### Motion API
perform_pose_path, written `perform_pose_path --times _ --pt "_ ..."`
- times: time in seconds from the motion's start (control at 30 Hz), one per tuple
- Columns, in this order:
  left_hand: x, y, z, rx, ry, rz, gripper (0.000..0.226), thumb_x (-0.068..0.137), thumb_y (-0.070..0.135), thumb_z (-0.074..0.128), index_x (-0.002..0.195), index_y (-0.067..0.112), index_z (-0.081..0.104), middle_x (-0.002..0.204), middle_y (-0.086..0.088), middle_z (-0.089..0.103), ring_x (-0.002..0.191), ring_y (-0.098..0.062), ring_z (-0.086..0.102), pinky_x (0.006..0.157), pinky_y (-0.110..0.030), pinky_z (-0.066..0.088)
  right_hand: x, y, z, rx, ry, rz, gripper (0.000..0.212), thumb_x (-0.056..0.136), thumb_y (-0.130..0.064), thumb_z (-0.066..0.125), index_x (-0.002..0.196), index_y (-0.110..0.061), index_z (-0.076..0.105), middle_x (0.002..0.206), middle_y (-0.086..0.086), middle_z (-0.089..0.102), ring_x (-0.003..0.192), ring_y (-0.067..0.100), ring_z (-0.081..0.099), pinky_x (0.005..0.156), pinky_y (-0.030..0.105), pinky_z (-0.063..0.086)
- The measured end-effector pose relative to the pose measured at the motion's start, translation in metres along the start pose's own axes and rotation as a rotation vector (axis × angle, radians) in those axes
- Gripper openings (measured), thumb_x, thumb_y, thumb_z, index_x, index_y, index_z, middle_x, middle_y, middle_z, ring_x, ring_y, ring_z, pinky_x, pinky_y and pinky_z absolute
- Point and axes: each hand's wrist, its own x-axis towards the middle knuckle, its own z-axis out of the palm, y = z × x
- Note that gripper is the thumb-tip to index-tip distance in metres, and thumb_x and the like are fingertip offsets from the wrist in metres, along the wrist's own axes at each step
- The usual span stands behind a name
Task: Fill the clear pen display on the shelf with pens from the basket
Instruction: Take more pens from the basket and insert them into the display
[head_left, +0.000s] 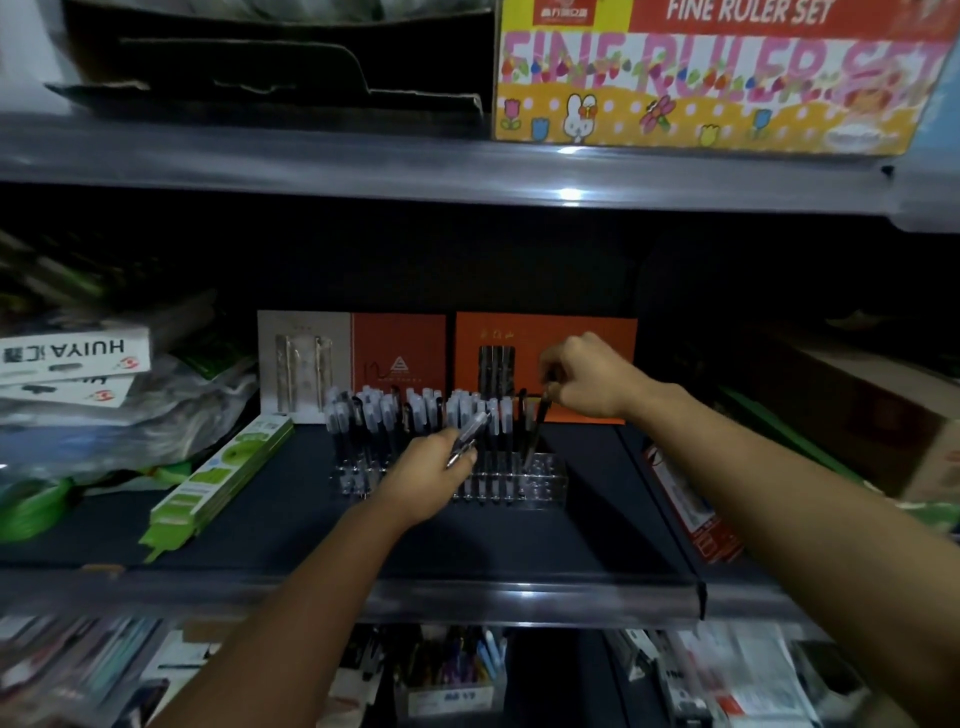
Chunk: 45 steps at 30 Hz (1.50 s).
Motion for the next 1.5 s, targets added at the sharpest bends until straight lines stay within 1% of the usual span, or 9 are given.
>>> perform_pose_path --times 0.1,0.2,0.37,0.47,0.77,0.93,1.07,1.27,1.5 --pt "0.002 -0.002 0.002 -0.012 -0.007 -0.003 0.019 0.098 0.028 0.045 0.092 0.011 0.054 0.072 -0.002 0.054 0.064 -0.016 0.051 0.059 -0.029 0.039 0.003 0.0 0.005 -0.032 -0.052 0.006 0.006 0.079 -0.006 0.062 0.073 -0.004 0.062 0.071 0.012 0.062 0.068 0.029 0.061 0.059 0.043 0.053" --pt "0.004 -0.004 0.006 -0.021 -0.011 -0.014 0.023 0.098 0.028 0.045 0.095 0.008 0.056 0.071 0.0 0.053 0.063 -0.015 0.051 0.061 -0.03 0.04 0.004 -0.002 0.01 -0.041 -0.099 0.001 0.015 0.085 -0.015 0.069 0.073 -0.012 0.06 0.069 -0.001 0.057 0.069 0.019 0.058 0.056 0.031 0.047" --pt "0.006 -0.009 0.007 -0.035 -0.003 -0.015 0.019 0.098 0.028 0.045 0.091 0.013 0.053 0.068 0.002 0.051 0.062 -0.012 0.049 0.06 -0.029 0.039 0.005 -0.006 0.024 -0.058 -0.146 -0.014 0.018 0.084 0.0 0.059 0.085 -0.016 0.052 0.081 0.0 0.055 0.081 0.02 0.056 0.057 0.026 0.041" --pt "0.005 -0.011 0.008 -0.057 -0.008 -0.014 0.019 0.098 0.029 0.045 0.095 0.014 0.055 0.071 0.001 0.052 0.066 -0.015 0.051 0.062 -0.03 0.04 0.007 -0.005 0.031 -0.046 -0.144 -0.026 0.017 0.085 0.0 0.061 0.085 -0.016 0.054 0.073 -0.007 0.048 0.077 0.017 0.052 0.052 0.02 0.032" --pt "0.005 -0.01 0.007 -0.051 -0.009 0.013 0.022 0.099 0.031 0.043 0.107 0.015 0.054 0.089 -0.015 0.064 0.081 -0.029 0.061 0.072 -0.043 0.05 0.001 -0.006 0.024 0.074 -0.095 -0.066 0.021 0.086 -0.02 0.069 0.105 -0.019 0.061 0.071 -0.005 0.058 0.07 0.016 0.058 0.059 0.032 0.047" --pt "0.008 -0.002 0.008 -0.019 -0.013 0.046 0.015 0.098 0.029 0.044 0.097 0.017 0.052 0.076 -0.005 0.058 0.07 -0.022 0.056 0.068 -0.041 0.048 -0.007 -0.019 0.015 0.223 -0.114 -0.208 0.023 0.084 -0.022 0.072 0.106 -0.024 0.065 0.085 -0.005 0.067 0.078 0.011 0.064 0.069 0.029 0.053" --pt "0.009 0.009 0.008 -0.004 -0.026 0.045 0.022 0.098 0.03 0.044 0.103 0.012 0.055 0.075 -0.008 0.059 0.068 -0.024 0.056 0.066 -0.043 0.049 -0.012 -0.028 0.009 0.238 -0.123 -0.262 0.019 0.084 -0.02 0.072 0.102 -0.02 0.069 0.086 -0.008 0.067 0.077 0.0 0.06 0.069 0.018 0.049" --pt "0.012 0.021 0.009 -0.01 -0.057 0.038 0.019 0.097 0.029 0.045 0.089 0.013 0.052 0.068 -0.003 0.053 0.06 -0.019 0.05 0.058 -0.038 0.042 -0.019 -0.023 -0.001 0.182 -0.132 -0.255 0.002 0.087 -0.017 0.068 0.088 -0.015 0.068 0.077 -0.007 0.066 0.073 0.008 0.061 0.066 0.027 0.052" --pt "0.008 0.012 0.007 0.039 -0.052 0.01 0.02 0.098 0.028 0.045 0.09 0.012 0.054 0.071 -0.004 0.056 0.067 -0.025 0.057 0.061 -0.037 0.046 -0.022 0.015 -0.03 0.1 -0.011 -0.13 0.008 0.086 -0.009 0.067 0.081 -0.015 0.064 0.08 0.004 0.069 0.077 0.018 0.064 0.073 0.038 0.052"
